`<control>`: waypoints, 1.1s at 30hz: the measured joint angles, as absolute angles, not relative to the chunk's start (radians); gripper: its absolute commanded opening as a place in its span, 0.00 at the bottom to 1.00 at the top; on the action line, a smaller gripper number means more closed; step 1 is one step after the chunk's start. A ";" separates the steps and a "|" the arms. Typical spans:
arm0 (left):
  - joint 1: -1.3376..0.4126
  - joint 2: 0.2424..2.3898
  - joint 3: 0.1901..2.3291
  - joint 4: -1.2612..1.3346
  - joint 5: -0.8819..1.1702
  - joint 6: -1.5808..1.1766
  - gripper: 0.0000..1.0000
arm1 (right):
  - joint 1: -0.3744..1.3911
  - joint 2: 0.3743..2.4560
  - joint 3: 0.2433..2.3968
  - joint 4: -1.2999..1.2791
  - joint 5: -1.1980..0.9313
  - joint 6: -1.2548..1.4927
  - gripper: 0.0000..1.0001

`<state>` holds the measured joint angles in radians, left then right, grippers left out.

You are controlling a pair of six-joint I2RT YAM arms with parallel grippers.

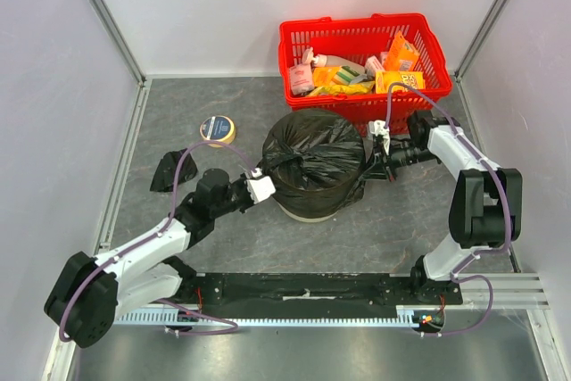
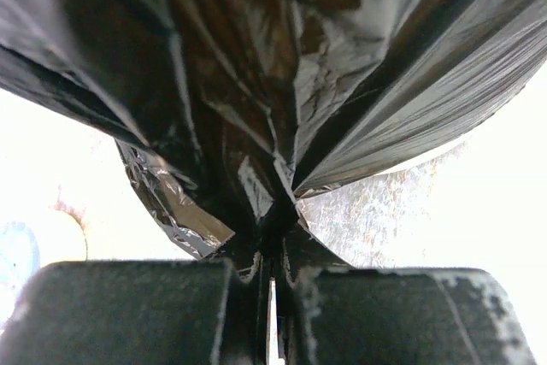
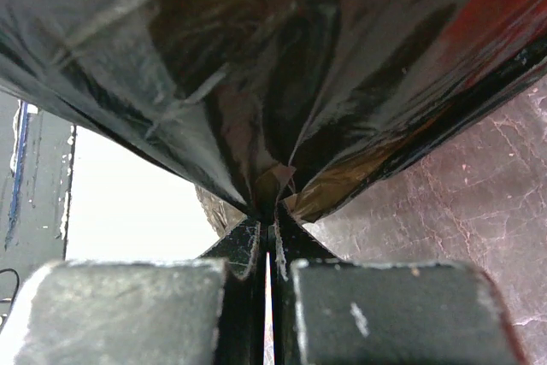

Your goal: Put the trash bags into the trash bin

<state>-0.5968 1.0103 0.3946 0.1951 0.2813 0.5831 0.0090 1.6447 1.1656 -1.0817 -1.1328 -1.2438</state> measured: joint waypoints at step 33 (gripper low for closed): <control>-0.596 1.087 0.359 0.264 0.369 0.675 0.02 | -0.033 1.560 0.978 -0.938 -1.092 -1.174 0.00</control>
<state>-0.5961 1.0874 0.3588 0.2638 0.3687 0.6750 -0.0330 1.5600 0.9783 -0.9379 -1.0924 -1.1744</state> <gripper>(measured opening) 0.022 0.006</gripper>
